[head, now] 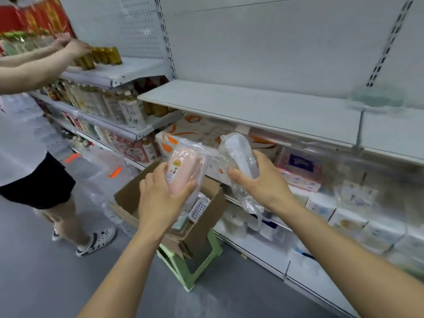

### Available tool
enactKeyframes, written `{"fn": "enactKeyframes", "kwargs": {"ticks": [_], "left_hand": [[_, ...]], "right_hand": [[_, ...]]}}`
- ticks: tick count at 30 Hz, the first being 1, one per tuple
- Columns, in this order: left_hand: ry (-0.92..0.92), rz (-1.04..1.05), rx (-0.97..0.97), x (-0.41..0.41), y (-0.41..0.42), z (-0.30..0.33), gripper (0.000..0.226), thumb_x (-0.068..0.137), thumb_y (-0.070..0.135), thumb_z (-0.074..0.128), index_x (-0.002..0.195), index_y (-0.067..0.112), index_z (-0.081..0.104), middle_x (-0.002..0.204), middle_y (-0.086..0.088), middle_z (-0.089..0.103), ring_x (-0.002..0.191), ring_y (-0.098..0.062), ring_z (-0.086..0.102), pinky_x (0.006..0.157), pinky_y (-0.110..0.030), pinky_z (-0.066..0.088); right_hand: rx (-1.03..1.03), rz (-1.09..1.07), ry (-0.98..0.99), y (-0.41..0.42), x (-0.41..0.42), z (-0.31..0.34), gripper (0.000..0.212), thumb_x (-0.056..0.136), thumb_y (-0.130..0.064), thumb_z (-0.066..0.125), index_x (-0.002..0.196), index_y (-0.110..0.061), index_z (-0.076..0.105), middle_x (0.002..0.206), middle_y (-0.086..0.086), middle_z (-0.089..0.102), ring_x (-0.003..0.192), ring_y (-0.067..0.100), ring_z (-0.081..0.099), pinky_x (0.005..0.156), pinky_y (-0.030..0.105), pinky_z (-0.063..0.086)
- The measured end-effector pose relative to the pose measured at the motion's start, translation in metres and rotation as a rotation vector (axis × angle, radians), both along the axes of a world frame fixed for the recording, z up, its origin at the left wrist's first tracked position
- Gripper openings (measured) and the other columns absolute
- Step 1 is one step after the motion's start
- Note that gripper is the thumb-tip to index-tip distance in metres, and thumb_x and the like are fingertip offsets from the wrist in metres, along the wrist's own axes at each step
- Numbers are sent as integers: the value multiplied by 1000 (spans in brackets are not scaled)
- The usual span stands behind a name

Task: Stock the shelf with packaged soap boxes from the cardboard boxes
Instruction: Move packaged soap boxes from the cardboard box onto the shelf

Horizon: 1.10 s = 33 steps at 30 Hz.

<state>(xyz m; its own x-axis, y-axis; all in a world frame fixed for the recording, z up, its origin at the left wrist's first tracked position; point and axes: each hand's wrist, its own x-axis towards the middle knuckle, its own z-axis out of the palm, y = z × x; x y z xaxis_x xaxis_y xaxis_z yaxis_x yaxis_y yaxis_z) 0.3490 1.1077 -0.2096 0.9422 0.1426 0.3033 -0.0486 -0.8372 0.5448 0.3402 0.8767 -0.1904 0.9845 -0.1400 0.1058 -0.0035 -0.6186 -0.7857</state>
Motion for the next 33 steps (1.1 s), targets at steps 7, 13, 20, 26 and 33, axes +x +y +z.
{"fn": "enactKeyframes", "kwargs": {"ticks": [7, 13, 20, 26, 33], "left_hand": [[139, -57, -2, 132, 108, -52, 81, 77, 59, 69, 143, 27, 35, 137, -3, 47, 125, -24, 39, 101, -42, 38], [407, -128, 85, 271, 210, -122, 89, 69, 65, 63, 144, 25, 35, 134, -7, 51, 121, -29, 46, 98, -42, 43], [823, -181, 314, 371, 288, -253, 83, 81, 62, 59, 144, 17, 28, 136, -15, 45, 124, -35, 43, 102, -40, 36], [1081, -214, 373, 403, 309, -343, 89, 80, 70, 55, 148, 27, 18, 145, -11, 36, 132, -34, 38, 105, -44, 37], [1127, -289, 448, 409, 314, -373, 89, 84, 74, 46, 152, 25, 16, 150, -13, 32, 136, -35, 34, 106, -43, 35]], "right_hand": [[88, 25, 169, 108, 118, -59, 83, 79, -62, 63, 148, -32, 27, 148, -3, 40, 133, 20, 40, 103, 38, 38], [173, -55, 432, 219, 229, -133, 57, 79, -60, 58, 127, -30, 52, 127, -9, 57, 113, 16, 58, 97, 43, 48], [257, -128, 842, 325, 321, -281, 83, 86, -56, 58, 151, -24, 18, 147, 0, 42, 126, 22, 50, 93, 28, 44], [222, -214, 1005, 373, 343, -374, 101, 71, -64, 68, 150, -24, 19, 145, 3, 43, 125, 25, 51, 96, 35, 48], [80, -256, 1070, 395, 350, -420, 107, 66, -73, 67, 147, -21, 19, 145, 9, 39, 127, 33, 47, 100, 48, 45]]}}
